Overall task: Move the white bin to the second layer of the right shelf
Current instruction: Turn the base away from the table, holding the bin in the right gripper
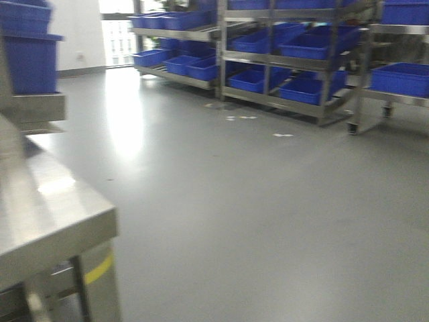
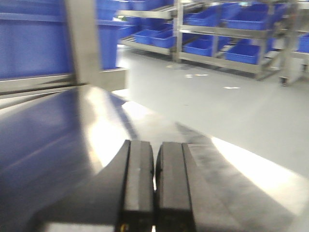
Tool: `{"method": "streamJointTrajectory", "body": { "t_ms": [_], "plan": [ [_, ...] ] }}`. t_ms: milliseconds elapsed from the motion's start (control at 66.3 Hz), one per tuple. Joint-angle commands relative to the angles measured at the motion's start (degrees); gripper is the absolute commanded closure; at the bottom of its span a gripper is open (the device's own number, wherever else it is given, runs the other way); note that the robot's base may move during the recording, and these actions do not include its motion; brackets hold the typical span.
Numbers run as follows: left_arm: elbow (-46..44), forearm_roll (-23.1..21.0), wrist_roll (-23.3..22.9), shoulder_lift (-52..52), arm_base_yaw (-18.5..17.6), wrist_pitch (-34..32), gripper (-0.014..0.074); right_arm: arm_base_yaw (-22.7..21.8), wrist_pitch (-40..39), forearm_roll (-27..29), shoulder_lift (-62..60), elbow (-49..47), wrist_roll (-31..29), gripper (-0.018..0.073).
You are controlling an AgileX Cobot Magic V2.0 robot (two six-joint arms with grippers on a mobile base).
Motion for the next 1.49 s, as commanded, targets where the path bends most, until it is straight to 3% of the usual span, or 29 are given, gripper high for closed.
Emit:
{"method": "streamJointTrajectory", "body": {
  "t_ms": [0, 1478],
  "plan": [
    [2.1, 0.0, -0.2, -0.9, -0.2, -4.9, 0.0512, -0.3, -4.9, -0.3, 0.0, -1.8, -0.3, 0.0511],
    [2.1, 0.0, -0.2, -0.9, -0.2, -4.9, 0.0512, -0.3, -4.0, -0.3, 0.0, -1.8, -0.3, 0.0511]
  ]
}}
